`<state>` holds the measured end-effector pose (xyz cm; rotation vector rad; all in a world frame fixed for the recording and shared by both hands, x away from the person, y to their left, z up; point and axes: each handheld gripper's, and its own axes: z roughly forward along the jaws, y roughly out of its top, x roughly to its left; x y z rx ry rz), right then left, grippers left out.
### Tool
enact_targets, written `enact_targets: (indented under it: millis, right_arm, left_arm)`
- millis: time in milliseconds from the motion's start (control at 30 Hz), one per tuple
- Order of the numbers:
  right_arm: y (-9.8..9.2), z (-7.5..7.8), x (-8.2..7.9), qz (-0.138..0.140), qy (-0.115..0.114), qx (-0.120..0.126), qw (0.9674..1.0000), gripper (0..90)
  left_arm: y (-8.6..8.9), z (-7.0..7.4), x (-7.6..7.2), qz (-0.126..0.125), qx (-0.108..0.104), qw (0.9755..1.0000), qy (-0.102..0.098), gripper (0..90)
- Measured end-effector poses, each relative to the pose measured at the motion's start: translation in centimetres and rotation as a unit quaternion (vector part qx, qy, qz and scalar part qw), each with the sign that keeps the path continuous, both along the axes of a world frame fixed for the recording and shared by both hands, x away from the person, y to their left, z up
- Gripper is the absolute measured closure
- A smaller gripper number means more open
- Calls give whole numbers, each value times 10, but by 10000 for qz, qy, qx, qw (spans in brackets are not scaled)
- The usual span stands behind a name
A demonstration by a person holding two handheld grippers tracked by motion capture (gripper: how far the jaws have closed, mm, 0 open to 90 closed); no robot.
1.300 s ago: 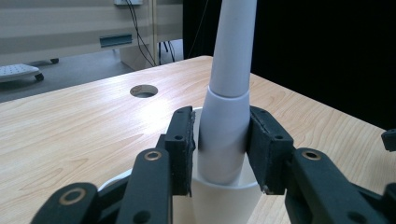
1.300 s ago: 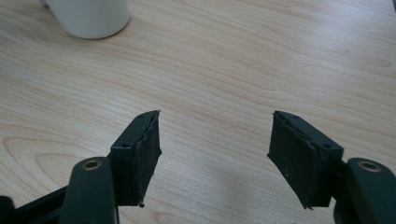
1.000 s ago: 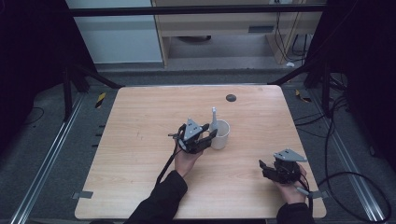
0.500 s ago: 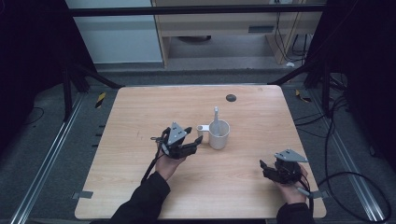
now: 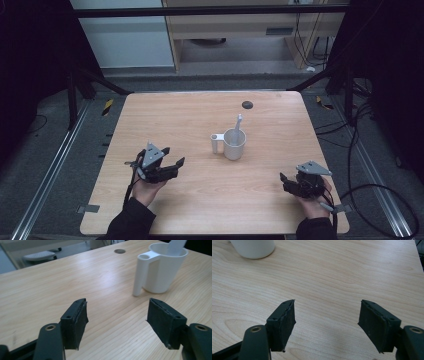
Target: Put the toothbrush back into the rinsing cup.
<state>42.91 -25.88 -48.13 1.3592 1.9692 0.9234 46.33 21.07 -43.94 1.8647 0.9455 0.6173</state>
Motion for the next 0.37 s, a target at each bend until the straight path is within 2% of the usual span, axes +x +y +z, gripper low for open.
enact_targets:
  millis: [167,367]
  right_arm:
    - [-2,-1,-1,5,15,-14,10000,286]
    - [-3,-2,-2,-1,28,-28,10000,281]
  left_arm:
    - [24,-5,-10,192,40,9997,146,283]
    - [53,-11,-23,516,140,9982,288,258]
